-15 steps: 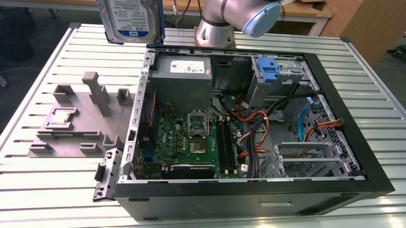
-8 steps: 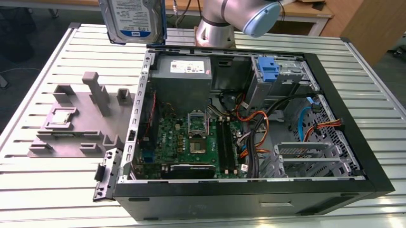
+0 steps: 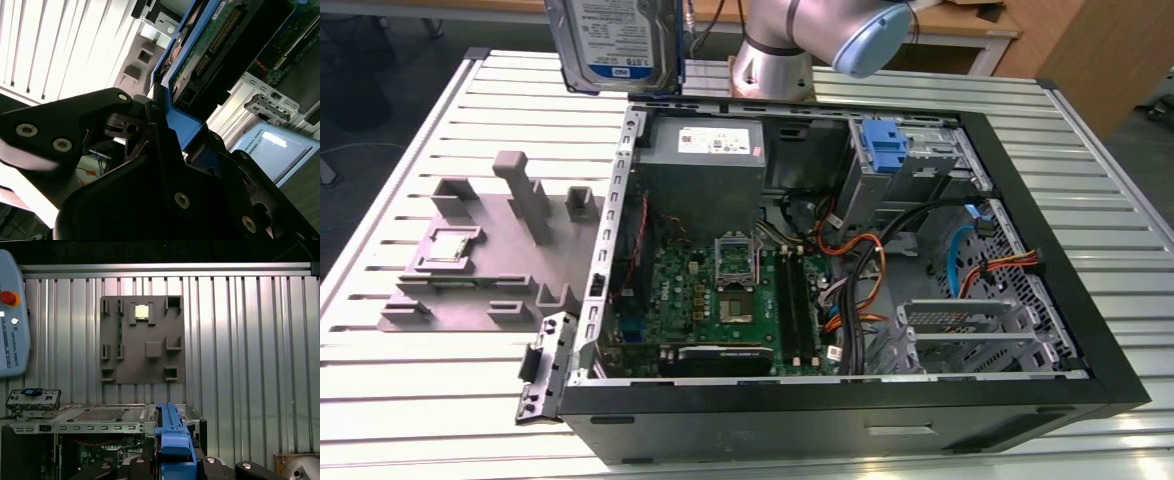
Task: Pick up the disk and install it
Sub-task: 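Pick up the disk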
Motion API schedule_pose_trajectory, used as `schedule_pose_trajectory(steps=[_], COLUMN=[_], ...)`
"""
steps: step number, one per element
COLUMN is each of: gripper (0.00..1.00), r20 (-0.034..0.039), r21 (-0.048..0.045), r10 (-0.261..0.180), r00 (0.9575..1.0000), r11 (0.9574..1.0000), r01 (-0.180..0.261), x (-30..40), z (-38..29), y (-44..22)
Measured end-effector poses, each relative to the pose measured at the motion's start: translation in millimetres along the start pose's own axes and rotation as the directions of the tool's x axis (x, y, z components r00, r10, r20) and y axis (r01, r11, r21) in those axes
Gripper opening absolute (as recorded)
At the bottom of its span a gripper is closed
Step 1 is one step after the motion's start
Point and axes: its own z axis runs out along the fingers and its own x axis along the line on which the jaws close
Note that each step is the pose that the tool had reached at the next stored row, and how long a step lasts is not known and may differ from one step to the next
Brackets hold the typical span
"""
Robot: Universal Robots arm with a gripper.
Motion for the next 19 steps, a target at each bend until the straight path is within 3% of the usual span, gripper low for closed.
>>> schedule_pose_trajectory(steps=[19], gripper=[0.37], r20=[0.0001], r21=[0.0000], r10=[0.000], r00=[1.0000], r11=[1.0000], r01=[0.000], x=[-1.0], z=[-0.7], y=[-26.6])
